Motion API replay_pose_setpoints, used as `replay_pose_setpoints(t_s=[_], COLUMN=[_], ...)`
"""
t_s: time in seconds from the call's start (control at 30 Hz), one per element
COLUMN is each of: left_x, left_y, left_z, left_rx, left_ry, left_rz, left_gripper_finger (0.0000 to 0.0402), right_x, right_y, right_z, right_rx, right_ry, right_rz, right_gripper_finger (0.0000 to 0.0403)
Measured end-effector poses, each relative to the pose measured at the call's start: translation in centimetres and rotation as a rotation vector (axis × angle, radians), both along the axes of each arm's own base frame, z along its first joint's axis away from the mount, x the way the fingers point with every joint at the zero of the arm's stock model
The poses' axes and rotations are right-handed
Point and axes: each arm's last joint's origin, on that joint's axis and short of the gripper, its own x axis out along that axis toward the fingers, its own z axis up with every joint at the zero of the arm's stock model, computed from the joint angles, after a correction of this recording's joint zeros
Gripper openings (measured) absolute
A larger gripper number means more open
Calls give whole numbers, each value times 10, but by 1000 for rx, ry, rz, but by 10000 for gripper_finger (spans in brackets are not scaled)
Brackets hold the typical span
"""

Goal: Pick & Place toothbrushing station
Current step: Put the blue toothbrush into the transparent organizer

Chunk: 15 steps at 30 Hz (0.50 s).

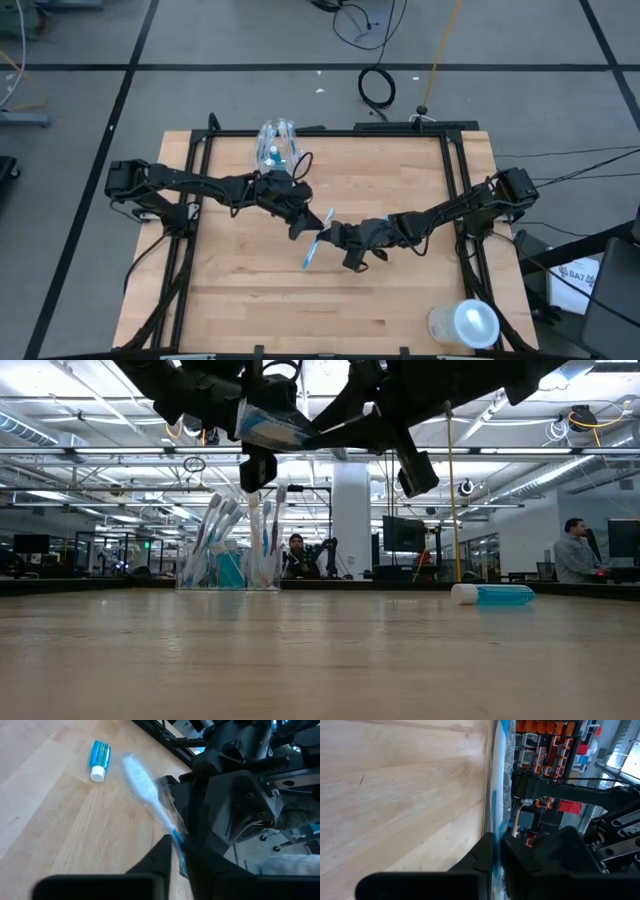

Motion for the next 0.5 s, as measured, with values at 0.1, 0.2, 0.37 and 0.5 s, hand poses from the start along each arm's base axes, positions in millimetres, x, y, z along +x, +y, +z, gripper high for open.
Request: replay_pose_setpoints(t_s=[0.1,0.2,0.37,0.5], left_x=[0,0,-1,-4], left_y=[0,0,2,7], left_z=[0,0,2,4], left_rx=[8,15,41,49], left_ry=[-7,-7,-16,-18], left_rz=[-6,-9,-14,1], left_gripper_finger=[9,11,3,8], right_x=[0,0,0,0], right_y=[0,0,0,-1], right_z=[0,0,0,1], right_rx=[24,61,105,119], right_ry=[2,1,-7,-25], right_rz=[-14,-26,-42,-75], right_gripper_finger=[24,25,26,27])
